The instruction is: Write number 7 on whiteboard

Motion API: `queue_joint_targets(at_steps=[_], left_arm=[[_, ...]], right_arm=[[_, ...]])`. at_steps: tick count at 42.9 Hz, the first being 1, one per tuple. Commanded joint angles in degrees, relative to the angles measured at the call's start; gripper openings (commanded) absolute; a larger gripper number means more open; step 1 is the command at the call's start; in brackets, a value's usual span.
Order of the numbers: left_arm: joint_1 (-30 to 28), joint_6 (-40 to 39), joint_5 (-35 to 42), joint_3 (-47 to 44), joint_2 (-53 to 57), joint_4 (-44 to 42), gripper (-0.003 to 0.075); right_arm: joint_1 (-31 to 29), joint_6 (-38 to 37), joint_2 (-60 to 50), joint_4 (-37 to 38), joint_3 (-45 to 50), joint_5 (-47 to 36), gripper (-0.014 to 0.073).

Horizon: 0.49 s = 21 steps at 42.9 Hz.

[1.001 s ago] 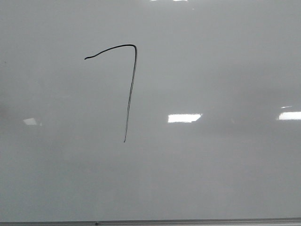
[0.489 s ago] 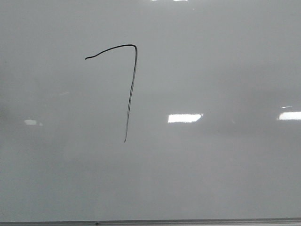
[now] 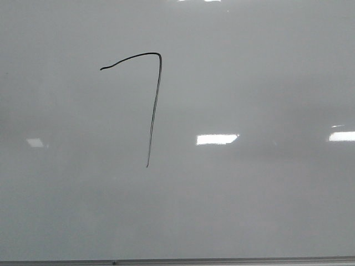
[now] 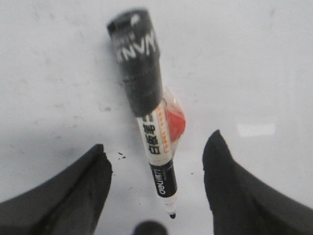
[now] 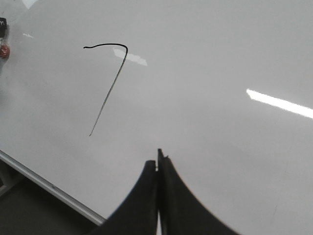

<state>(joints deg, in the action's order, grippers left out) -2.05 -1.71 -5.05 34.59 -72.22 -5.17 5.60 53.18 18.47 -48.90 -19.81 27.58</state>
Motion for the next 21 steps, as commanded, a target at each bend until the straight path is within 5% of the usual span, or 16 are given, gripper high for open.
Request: queue_joint_targets(at_steps=[1, 6, 14, 21], left_arm=[[0.71, -0.5, 2.56, 0.43, 8.42, 0.57, 0.0386], [3.13, -0.5, 2.13, -1.64, 19.53, 0.57, 0.0285], [6.88, -0.5, -0.35, -5.95, 33.74, 0.57, 0.001], [8.11, -0.5, -4.65, -8.38, 43.36, 0.7, -0.002]], right_arm=[[-0.31, 0.07, 0.2, -2.05, -1.47, -3.07, -0.0069], [-0.31, 0.07, 0.2, -2.05, -1.47, -2.72, -0.0069], [-0.31, 0.07, 0.2, -2.11, -1.47, -2.57, -0.0069], [-0.31, 0.07, 0.2, -2.11, -1.47, -2.51, -0.0069]])
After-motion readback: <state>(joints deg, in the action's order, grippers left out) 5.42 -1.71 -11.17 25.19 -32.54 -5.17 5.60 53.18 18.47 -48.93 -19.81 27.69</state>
